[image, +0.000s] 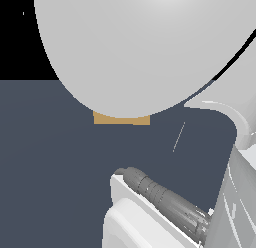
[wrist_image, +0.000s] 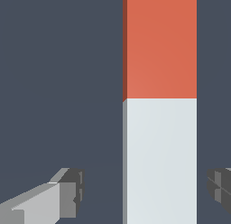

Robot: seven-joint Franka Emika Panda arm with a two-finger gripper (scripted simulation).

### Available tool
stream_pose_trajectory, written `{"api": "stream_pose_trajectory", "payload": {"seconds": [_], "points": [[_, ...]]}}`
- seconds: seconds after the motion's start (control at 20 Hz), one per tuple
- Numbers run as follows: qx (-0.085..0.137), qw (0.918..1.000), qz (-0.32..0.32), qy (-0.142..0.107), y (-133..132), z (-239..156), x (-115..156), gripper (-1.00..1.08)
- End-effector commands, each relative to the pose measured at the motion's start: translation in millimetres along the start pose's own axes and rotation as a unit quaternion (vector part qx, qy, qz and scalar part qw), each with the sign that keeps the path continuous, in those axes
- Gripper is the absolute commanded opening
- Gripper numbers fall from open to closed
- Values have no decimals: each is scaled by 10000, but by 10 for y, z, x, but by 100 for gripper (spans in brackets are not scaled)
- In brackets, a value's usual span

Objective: Insert the peg into the horizontal hole in a box.

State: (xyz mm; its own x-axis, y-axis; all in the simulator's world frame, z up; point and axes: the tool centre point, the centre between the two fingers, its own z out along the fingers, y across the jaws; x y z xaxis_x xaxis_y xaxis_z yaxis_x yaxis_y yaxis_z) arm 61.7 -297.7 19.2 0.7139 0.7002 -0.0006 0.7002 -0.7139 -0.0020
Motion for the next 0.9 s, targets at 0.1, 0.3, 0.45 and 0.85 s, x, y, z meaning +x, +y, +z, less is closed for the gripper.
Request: {"api": "stream_pose_trajectory", "payload": {"seconds": [0.1, 0.3, 0.45, 0.85], "points": [[-9, 10000, -3, 5, 13, 42, 8, 100], [-9, 10000, -3, 5, 18, 29, 10, -100], [-9, 10000, -3, 5, 18, 29, 10, -100], [-8, 10000, -22, 2, 6, 29, 25, -100]]}}
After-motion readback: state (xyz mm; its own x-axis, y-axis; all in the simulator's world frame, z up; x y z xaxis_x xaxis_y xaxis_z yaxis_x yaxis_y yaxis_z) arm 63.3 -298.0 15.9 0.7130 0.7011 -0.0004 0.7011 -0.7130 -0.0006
